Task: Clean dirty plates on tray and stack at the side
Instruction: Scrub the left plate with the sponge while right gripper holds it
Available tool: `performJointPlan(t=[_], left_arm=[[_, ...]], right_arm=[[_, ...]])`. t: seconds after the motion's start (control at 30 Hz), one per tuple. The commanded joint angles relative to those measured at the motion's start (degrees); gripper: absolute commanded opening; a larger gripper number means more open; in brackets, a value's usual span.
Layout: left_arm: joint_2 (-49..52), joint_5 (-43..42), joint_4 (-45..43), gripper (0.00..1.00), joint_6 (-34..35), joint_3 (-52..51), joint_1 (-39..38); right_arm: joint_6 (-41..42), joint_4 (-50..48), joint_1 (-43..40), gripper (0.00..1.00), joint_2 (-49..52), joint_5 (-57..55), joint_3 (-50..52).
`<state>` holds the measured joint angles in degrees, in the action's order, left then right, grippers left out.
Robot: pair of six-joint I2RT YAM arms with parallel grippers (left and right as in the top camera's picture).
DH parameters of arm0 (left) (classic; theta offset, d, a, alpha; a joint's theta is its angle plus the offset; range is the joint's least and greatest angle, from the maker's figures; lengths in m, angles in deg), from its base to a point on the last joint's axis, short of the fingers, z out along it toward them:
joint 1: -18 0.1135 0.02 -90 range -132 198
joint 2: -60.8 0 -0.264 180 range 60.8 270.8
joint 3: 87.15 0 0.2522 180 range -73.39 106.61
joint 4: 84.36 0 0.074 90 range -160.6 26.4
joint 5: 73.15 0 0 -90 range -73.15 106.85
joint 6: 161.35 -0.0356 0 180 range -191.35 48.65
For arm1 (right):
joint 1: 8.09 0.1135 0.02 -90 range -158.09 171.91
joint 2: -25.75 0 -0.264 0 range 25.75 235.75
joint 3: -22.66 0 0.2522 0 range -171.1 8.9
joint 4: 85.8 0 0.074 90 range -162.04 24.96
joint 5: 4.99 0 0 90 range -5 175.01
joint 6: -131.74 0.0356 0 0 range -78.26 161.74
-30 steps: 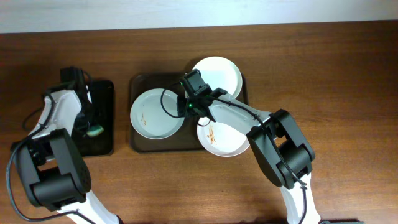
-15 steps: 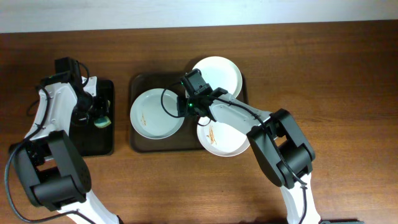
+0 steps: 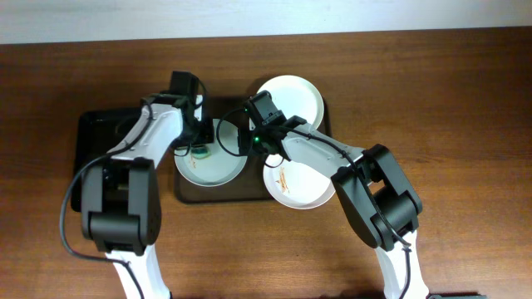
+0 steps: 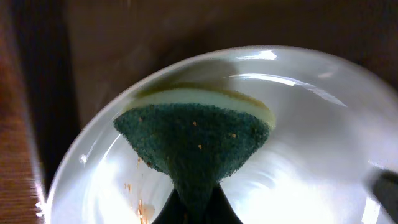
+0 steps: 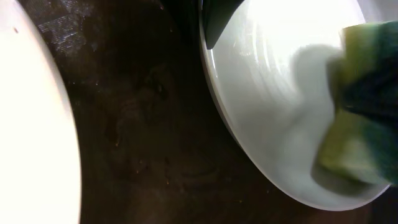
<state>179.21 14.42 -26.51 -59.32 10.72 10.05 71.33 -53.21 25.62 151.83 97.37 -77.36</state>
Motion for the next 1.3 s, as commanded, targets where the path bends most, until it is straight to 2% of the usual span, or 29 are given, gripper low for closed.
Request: performJointPlan(t=[0.0,0.1,0.17,0.33,0.43,0.5,0.57,0.63,0.7,0.8,0.87,0.93,1.07,1.1,1.13,1.17,1.27], left_arm=[[3.4,9.5,0.5,0.01,9.8,0.2,-0.3],[3.4,13.2,1.5,0.01,12.0,0.2,-0.2],[3.4,13.2,8.1,0.01,11.9,0.2,-0.2],[3.4,12.1,13.3,0.01,7.7,0.2,-0.8],[3.5,11.3,7.8,0.01,7.6,0.2,-2.5],[3.7,11.7,0.7,0.01,7.6,-0.6,-3.7],[3.8,15.0,-6.1,0.01,7.7,-2.8,-5.0],[3.8,18.2,-6.7,0.01,9.0,-4.1,-5.7],[3.8,20.5,-3.0,0.01,12.7,-4.5,-6.2],[3.7,19.7,5.0,0.01,15.4,-4.5,-6.3],[3.7,16.3,10.5,0.01,15.3,-4.5,-6.3],[3.7,13.3,11.5,0.01,15.3,-4.5,-6.3],[3.7,12.0,-0.5,0.01,15.3,-5.8,-6.3],[3.7,8.9,-5.4,0.01,14.9,-7.0,-6.3],[3.7,1.4,-11.3,0.01,11.1,-8.7,-6.3],[3.7,-2.4,-14.1,0.01,8.9,-9.4,-6.3],[3.7,-3.4,-17.7,0.01,6.9,-10.2,-6.1]], right_arm=[[-0.1,0.2,-0.4,0.04,1.6,0.8,0.1],[-0.1,0.2,-0.4,0.04,1.6,0.8,0.1],[-0.1,-0.1,-0.4,0.04,1.6,0.8,0.1],[-0.1,-0.5,-0.4,0.04,1.6,0.7,0.1],[-0.1,-0.5,-0.4,0.04,1.6,0.7,0.1],[-0.1,-0.5,-0.4,0.04,1.6,0.7,0.1],[-0.1,-0.5,-0.4,0.04,1.6,0.7,0.1],[-0.1,-0.5,-0.4,0.04,1.6,0.7,0.1],[-0.1,-0.5,-0.4,0.04,1.6,0.7,0.1],[-0.1,-0.7,-0.4,0.04,1.6,0.7,0.1],[-0.1,-0.7,-0.4,0.04,1.6,0.7,0.1],[-0.1,-1.1,-0.4,0.04,1.6,0.7,0.1],[-0.1,-1.3,-0.4,0.04,1.6,0.7,0.1],[-0.1,-1.3,-0.4,0.04,1.6,0.7,0.1],[-0.1,-1.3,-0.4,0.04,1.6,0.7,0.1],[-0.1,-1.3,-0.4,0.04,1.6,0.7,0.1],[-0.1,-1.3,-0.4,0.04,1.6,0.7,0.1]])
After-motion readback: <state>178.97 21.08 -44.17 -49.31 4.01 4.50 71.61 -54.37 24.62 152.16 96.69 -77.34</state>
